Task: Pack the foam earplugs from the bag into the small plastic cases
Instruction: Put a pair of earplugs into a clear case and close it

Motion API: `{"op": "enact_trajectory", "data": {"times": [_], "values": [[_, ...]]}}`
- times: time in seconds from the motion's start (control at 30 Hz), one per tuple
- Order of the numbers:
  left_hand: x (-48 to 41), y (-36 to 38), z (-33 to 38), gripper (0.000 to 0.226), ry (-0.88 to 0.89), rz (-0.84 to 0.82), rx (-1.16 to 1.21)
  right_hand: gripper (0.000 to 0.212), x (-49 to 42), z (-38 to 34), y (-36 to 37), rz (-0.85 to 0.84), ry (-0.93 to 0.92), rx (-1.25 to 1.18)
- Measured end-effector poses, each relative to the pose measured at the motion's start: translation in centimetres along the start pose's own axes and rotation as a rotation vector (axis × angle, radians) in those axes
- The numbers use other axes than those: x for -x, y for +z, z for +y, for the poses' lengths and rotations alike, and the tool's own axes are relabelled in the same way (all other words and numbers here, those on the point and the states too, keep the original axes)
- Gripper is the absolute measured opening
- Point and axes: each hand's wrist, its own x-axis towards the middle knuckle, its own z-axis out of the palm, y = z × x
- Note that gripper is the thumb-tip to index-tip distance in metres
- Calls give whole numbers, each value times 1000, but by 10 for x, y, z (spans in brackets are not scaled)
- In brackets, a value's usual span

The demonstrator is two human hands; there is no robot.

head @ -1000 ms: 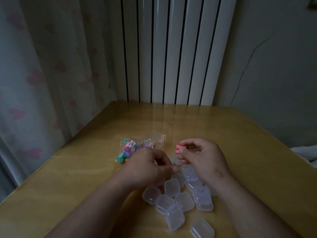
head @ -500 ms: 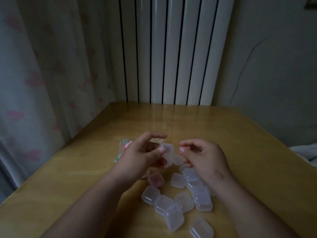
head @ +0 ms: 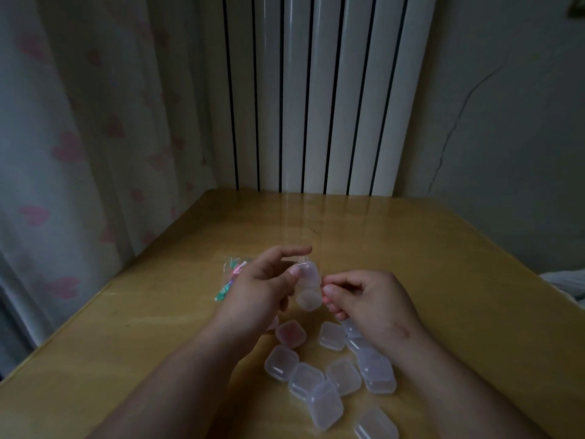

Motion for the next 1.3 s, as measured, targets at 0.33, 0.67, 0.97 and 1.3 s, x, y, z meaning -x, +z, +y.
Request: {"op": "enact_trajectory", "data": {"times": [0.33, 0.67, 0.97, 1.3], "values": [[-2, -2, -2, 12, 7, -25, 29, 21, 0, 0, -2, 57, -78, 41], [-6, -2, -4, 38, 37, 2, 32, 20, 1, -6, -4, -51, 23, -75], [-1, -3, -2, 44, 48, -102, -58, 15, 0, -1, -2, 47, -34, 57], [-1, 1, 0, 41, 132, -30, 1, 17, 1, -6, -2, -40, 60, -101]]}}
